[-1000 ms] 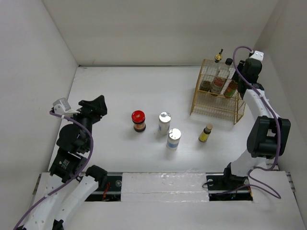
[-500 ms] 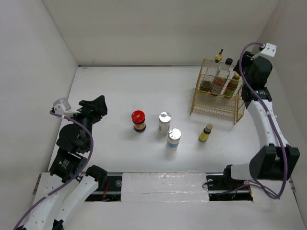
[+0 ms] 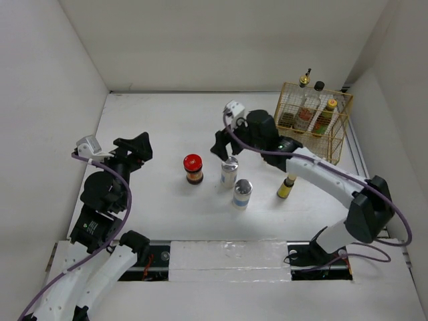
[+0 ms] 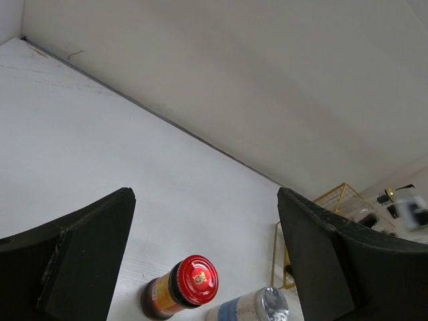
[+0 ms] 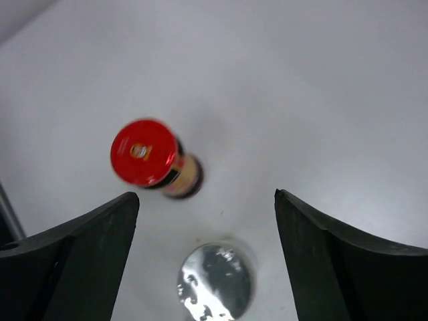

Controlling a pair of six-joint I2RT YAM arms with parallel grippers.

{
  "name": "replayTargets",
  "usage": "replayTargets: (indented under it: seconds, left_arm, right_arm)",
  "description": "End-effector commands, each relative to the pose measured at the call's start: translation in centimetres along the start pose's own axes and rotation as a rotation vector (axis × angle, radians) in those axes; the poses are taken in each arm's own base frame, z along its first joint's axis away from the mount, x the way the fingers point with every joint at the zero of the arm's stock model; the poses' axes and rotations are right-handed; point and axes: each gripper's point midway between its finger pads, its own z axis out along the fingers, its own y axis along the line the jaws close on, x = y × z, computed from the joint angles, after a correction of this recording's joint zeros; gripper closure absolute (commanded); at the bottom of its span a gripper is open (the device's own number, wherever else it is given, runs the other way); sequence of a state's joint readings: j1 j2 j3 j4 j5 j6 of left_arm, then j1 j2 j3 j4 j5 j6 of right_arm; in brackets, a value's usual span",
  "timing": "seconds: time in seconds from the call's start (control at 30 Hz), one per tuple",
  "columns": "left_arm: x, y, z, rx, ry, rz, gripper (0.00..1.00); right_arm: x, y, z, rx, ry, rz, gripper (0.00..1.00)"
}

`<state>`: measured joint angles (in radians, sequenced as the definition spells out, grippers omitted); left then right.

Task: Organize the condiment bottles

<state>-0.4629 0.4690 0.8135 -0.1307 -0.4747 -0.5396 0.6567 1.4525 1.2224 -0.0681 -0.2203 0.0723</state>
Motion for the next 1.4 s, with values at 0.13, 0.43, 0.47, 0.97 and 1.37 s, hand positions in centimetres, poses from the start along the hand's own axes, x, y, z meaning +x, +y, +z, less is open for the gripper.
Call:
replayTargets:
  seconds: [0.13, 0.43, 0.47, 0.97, 1.37]
  left_arm:
    - [-0.6, -1.3, 0.3, 0.046, -0.012, 0.001, 0.15]
    - [-0.6, -1.3, 0.3, 0.046, -0.012, 0.001, 0.15]
    - [-0.6, -1.3, 0.3, 0.046, -0.012, 0.001, 0.15]
    - [-0.8, -1.4, 0.3, 0.051, -0.019, -0.003, 0.15]
    - [-0.7, -1.5, 0.3, 0.059, -0.013, -0.003, 0.15]
  right_arm:
    - [5.3, 7.2, 3.3, -0.178, 0.212, -0.104, 0.05]
    - [7.9, 9.5, 7.2, -0.235, 0.290, -0.133, 0.02]
    - [8.7, 9.4, 7.8, -0.234, 0.307, -0.131, 0.02]
    - [5.5, 10.0, 10.1, -0.213, 0.152, -0.101, 0.53]
    - [2.2, 10.2, 9.3, -0.199, 0.084, -0.100, 0.55]
